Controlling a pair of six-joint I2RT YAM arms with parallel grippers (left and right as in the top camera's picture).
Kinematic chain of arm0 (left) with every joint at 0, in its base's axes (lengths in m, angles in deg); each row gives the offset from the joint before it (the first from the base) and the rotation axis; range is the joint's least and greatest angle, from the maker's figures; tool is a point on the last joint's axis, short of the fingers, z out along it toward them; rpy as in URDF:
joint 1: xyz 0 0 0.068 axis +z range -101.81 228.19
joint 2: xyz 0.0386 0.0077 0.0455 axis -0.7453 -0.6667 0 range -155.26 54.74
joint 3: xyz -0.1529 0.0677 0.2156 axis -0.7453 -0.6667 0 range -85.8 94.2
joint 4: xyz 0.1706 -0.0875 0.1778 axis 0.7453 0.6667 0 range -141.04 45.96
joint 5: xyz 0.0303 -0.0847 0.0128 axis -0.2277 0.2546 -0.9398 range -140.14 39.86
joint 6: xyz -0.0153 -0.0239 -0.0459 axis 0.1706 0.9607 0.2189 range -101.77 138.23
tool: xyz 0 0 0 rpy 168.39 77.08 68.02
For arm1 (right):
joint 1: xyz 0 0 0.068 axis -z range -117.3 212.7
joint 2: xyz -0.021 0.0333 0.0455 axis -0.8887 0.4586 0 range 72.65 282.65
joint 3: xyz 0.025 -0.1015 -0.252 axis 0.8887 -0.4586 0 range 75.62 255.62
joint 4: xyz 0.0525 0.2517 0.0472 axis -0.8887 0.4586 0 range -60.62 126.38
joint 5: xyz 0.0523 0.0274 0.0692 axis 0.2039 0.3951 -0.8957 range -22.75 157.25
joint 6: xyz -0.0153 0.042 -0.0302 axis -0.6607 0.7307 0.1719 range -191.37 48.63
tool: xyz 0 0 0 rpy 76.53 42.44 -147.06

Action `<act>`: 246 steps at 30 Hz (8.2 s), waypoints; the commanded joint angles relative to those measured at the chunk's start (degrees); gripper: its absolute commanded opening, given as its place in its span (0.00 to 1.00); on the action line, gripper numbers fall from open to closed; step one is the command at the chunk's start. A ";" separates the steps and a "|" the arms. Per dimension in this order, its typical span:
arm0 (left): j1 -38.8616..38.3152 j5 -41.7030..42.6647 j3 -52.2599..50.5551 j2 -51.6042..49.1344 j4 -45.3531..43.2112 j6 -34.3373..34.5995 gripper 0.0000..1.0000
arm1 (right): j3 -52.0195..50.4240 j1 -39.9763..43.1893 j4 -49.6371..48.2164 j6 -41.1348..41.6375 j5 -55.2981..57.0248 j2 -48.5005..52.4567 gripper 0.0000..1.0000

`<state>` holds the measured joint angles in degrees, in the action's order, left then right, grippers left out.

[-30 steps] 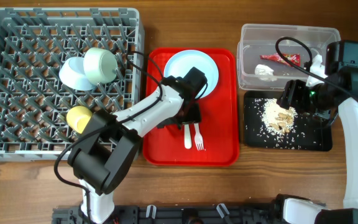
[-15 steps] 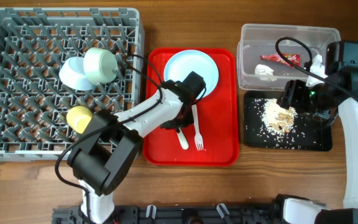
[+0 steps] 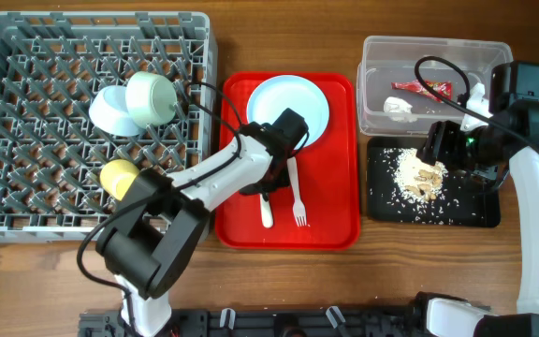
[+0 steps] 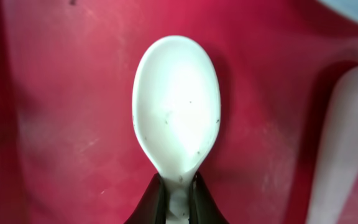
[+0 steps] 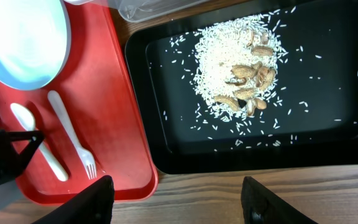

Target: Sort waste into correct bins and load items into the dishwasher rack

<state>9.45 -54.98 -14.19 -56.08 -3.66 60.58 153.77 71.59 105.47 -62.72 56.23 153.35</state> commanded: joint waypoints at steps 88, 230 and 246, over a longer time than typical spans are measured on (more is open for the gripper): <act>20.24 10.84 -0.24 21.24 -13.33 -25.14 0.40 | 1.03 0.09 1.14 -1.01 0.72 -0.55 0.66; 42.91 58.60 1.86 15.50 -20.55 -32.46 1.00 | 1.03 0.09 1.33 -1.01 0.72 -0.55 0.66; 46.47 5.44 1.86 28.85 11.37 -20.39 1.00 | 1.03 -13.97 -22.91 -3.87 -6.60 1.31 1.00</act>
<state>55.72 -43.33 -12.40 -27.91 3.97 35.99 153.92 58.34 82.89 -66.15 49.28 153.46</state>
